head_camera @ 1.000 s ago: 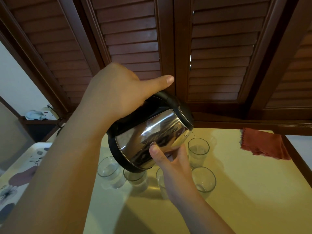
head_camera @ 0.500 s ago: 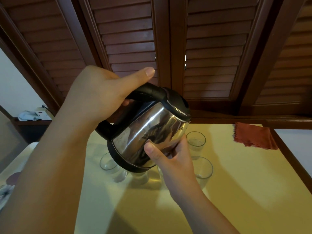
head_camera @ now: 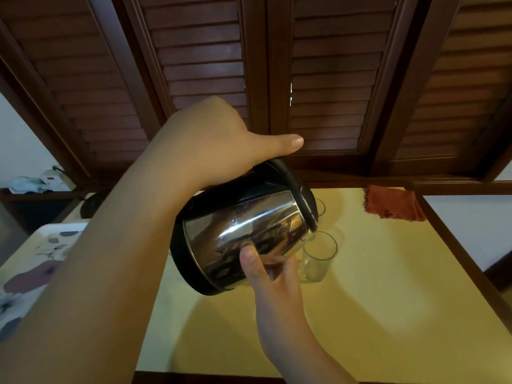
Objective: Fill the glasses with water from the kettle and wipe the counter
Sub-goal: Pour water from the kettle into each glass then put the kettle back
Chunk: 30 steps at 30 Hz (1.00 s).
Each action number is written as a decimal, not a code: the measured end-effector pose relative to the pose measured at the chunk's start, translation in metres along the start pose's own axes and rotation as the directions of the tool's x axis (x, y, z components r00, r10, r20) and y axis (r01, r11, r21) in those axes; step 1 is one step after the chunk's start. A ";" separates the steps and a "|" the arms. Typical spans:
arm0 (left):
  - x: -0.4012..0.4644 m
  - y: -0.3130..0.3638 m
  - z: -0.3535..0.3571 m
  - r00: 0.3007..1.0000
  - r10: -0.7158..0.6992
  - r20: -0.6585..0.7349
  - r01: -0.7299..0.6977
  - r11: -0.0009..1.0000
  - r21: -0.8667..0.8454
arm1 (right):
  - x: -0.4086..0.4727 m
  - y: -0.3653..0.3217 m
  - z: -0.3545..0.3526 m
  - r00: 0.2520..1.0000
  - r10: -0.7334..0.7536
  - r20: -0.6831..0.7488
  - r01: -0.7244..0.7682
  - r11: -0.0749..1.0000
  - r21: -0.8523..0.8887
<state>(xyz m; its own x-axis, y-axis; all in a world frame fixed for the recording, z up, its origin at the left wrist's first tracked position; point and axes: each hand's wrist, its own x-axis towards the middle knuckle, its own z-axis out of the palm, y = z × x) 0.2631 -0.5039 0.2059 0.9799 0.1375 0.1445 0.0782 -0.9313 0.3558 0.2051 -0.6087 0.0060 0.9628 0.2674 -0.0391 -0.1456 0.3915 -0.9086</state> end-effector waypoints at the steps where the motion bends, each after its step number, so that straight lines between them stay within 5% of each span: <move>1: 0.001 0.000 0.001 1.000 0.005 0.007 -0.005 1.000 0.005 | -0.001 0.002 0.000 1.000 0.010 -0.002 -0.010 1.000 0.017; 30: 0.023 0.005 0.012 1.000 0.010 -0.018 -0.008 0.995 0.101 | 0.019 0.006 -0.011 1.000 0.008 -0.012 -0.008 0.999 -0.035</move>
<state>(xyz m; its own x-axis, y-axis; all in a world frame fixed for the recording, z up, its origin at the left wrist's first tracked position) 0.2884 -0.5091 0.1998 0.9772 0.1343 0.1642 0.0886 -0.9617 0.2593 0.2254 -0.6108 -0.0046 0.9643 0.2597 -0.0509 -0.1451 0.3582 -0.9223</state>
